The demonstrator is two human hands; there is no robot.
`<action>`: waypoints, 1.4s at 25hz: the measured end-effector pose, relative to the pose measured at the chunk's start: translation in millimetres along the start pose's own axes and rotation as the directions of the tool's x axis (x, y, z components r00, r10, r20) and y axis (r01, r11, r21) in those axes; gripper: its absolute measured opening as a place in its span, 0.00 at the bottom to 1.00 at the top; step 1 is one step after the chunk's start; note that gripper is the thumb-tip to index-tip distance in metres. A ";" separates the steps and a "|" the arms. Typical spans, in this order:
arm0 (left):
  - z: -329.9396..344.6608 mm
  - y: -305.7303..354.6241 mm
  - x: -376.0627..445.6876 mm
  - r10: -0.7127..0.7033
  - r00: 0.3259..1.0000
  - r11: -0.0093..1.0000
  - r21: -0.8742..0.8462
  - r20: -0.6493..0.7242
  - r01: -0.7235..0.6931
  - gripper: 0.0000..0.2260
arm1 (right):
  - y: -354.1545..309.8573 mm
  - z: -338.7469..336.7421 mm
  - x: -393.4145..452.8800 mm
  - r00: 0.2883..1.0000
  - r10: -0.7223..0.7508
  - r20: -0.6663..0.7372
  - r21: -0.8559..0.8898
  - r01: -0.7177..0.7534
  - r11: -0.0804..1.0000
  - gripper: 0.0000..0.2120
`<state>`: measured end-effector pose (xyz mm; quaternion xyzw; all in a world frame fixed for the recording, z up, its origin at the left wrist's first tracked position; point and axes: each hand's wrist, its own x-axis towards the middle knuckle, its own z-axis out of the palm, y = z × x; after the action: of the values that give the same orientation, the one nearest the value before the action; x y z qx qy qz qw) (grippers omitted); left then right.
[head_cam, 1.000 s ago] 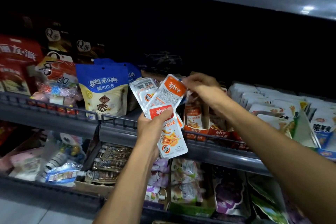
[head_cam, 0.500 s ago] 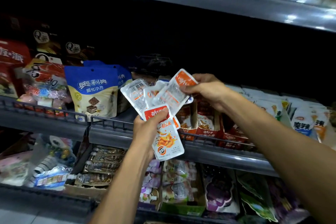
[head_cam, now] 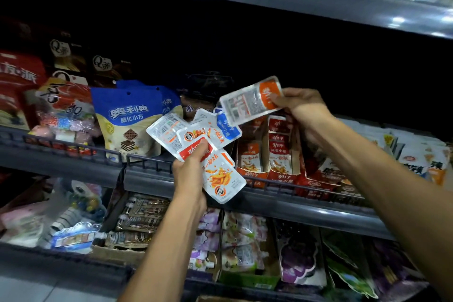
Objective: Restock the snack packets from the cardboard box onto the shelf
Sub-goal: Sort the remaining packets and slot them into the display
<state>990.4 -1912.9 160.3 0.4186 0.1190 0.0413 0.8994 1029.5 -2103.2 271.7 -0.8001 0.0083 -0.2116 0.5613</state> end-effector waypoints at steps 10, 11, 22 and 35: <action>0.2 0.4 2.0 -0.014 1.000 0.999 -0.036 -0.011 0.013 0.07 | -6.4 -11.1 -4.4 0.985 0.099 0.141 0.122 -0.117 0.986 0.11; 0.4 0.9 2.1 -0.017 1.000 0.999 -0.033 -0.013 0.016 0.07 | -4.4 -8.0 -0.4 0.992 0.095 0.080 0.069 -0.100 0.993 0.10; -1.4 2.7 1.1 -0.036 0.999 0.999 -0.009 -0.004 0.036 0.10 | 3.2 21.4 13.9 0.946 0.063 0.319 -0.625 0.160 0.764 0.16; -0.8 8.2 5.7 0.015 0.999 0.998 -0.058 -0.034 -0.017 0.05 | -1.0 46.6 -17.4 0.990 0.102 0.094 0.223 -0.121 0.967 0.16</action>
<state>995.9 -1906.0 165.0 0.3926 0.1294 0.0588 0.9087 1029.7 -2056.8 253.8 -0.7367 0.0061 -0.1464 0.6602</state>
